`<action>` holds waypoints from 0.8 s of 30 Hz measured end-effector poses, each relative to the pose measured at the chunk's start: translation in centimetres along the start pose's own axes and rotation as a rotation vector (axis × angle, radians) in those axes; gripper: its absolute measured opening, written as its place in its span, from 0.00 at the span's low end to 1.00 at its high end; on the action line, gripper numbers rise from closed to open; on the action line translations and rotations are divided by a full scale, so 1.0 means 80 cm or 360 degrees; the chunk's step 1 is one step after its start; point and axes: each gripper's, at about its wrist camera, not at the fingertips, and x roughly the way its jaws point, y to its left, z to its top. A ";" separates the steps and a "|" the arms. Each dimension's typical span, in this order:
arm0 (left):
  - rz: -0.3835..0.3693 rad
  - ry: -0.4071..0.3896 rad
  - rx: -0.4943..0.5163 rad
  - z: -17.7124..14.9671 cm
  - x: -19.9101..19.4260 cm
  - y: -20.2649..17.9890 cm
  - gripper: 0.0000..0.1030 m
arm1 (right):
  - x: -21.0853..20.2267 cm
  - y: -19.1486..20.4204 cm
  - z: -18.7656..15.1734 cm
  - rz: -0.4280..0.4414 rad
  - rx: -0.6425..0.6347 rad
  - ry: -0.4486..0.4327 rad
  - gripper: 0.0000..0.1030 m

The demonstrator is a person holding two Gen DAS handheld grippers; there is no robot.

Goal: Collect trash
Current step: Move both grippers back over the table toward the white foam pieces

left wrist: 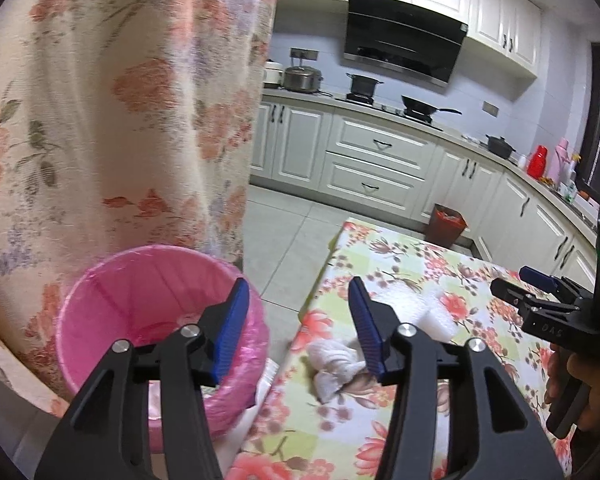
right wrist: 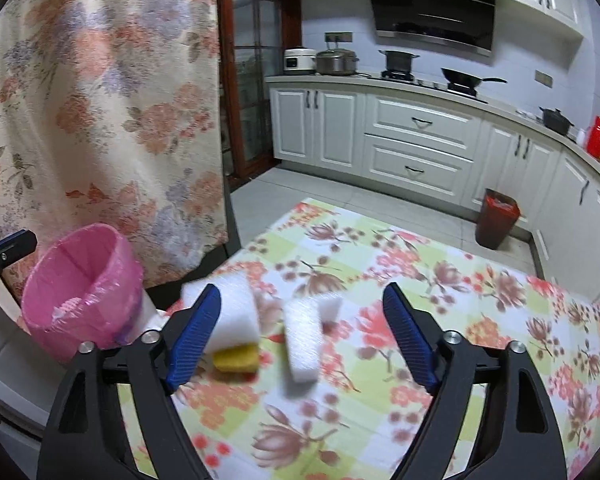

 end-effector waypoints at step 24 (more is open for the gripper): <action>-0.0205 0.0242 0.0189 -0.033 0.123 -0.071 0.71 | 0.079 -0.012 -0.055 0.0004 -0.0034 0.0189 0.78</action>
